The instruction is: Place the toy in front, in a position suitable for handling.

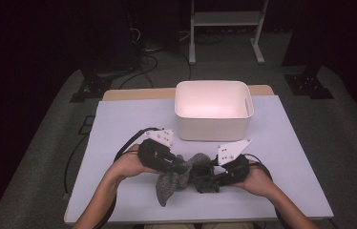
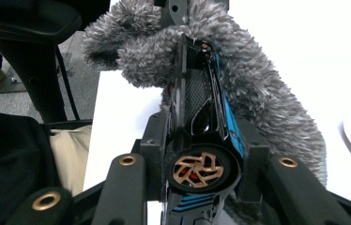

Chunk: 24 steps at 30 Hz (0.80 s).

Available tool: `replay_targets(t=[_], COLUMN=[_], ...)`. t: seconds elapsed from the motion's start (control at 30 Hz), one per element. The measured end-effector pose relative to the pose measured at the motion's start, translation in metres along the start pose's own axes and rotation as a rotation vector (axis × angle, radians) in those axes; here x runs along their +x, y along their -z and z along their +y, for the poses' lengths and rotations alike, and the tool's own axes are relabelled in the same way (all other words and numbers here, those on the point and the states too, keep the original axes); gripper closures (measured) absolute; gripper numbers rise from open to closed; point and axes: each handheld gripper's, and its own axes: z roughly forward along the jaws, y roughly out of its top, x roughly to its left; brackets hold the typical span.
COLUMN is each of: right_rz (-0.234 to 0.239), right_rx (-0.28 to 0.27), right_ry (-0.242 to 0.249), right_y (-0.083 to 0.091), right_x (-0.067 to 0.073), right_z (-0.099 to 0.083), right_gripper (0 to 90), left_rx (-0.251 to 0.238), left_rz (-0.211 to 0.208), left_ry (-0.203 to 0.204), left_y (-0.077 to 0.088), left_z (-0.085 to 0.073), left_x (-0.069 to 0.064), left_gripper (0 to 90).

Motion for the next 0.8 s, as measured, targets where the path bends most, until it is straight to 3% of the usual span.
replay_targets(t=[0.4,0.5,0.8], right_rz=[0.044,0.036,0.056], right_rx=[0.054,0.056,-0.018], right_ry=[0.041,0.049,0.025], right_y=[-0.022,-0.027,-0.042], right_x=[-0.005,-0.007,-0.018], right_z=[0.021,0.026,0.035], right_gripper=[63.6,63.7,63.5], left_rx=[0.006,0.003,-0.001], left_rz=[0.024,0.038,0.087], left_ry=[0.038,0.041,0.041], left_y=[0.015,0.020,0.040], left_z=[-0.015,-0.017,-0.015], left_x=[-0.001,0.001,0.002], left_gripper=[78.0,78.1,78.0])
